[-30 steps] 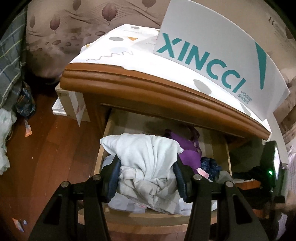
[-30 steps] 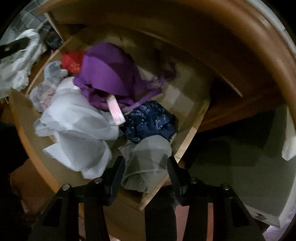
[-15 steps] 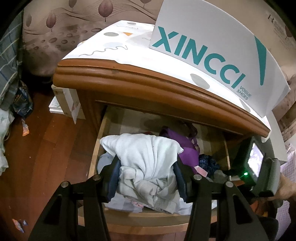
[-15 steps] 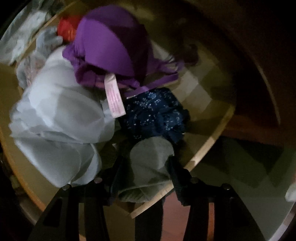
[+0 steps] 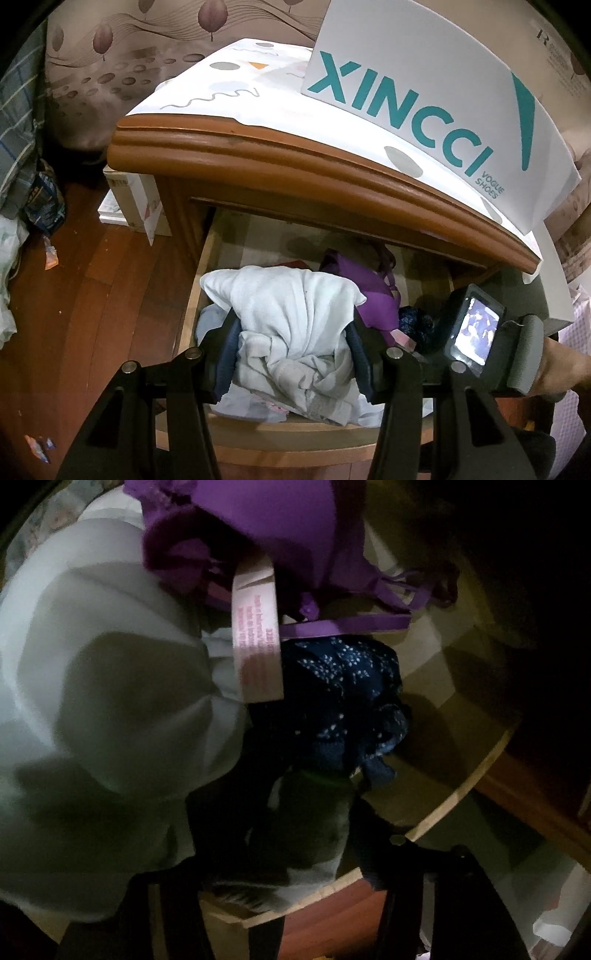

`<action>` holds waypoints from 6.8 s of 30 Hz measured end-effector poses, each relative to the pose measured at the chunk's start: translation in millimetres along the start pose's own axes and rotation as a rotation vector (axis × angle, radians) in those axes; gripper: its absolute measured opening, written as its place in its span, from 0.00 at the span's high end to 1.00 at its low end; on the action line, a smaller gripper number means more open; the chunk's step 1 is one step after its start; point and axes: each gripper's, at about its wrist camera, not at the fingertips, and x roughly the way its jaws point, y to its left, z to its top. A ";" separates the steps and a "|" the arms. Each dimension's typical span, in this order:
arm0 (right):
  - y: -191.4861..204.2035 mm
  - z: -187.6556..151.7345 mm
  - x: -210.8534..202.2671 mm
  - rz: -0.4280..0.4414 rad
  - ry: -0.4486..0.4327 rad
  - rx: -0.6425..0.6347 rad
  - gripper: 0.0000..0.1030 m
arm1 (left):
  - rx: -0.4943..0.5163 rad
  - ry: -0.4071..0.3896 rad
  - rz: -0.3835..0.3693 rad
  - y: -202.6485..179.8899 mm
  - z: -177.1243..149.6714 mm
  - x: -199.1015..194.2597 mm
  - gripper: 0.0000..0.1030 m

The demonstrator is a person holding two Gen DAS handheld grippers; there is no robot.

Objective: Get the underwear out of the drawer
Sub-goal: 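Grasp the grey sock with the right gripper while the left gripper holds the white garment, then carry the grey sock into the white shoe box and open the right gripper, then drop the white garment into the shoe box with the left gripper while the right gripper returns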

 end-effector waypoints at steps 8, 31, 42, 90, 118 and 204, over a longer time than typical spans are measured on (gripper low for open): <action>-2.1 -15.3 -22.5 -0.003 -0.125 0.125 0.65 | -0.013 -0.015 0.003 5.1 0.9 -4.3 0.53; -35.7 -128.3 -193.0 -0.017 -0.648 0.613 0.66 | -0.025 -0.092 0.063 17.5 3.7 -26.5 0.52; -80.8 -152.9 -310.2 -0.087 -0.931 0.723 0.66 | -0.004 -0.124 0.137 16.7 4.8 -29.4 0.52; -159.2 -68.9 -302.7 -0.181 -0.894 0.807 0.52 | -0.010 -0.104 0.133 22.3 6.9 -22.9 0.52; -48.0 -159.9 -172.2 -0.128 -1.015 0.864 0.27 | 0.035 -0.101 0.173 15.8 0.3 -17.4 0.52; -80.4 -147.8 -47.6 0.181 -0.566 1.167 0.21 | 0.265 -0.108 0.184 -111.0 199.2 -21.9 0.37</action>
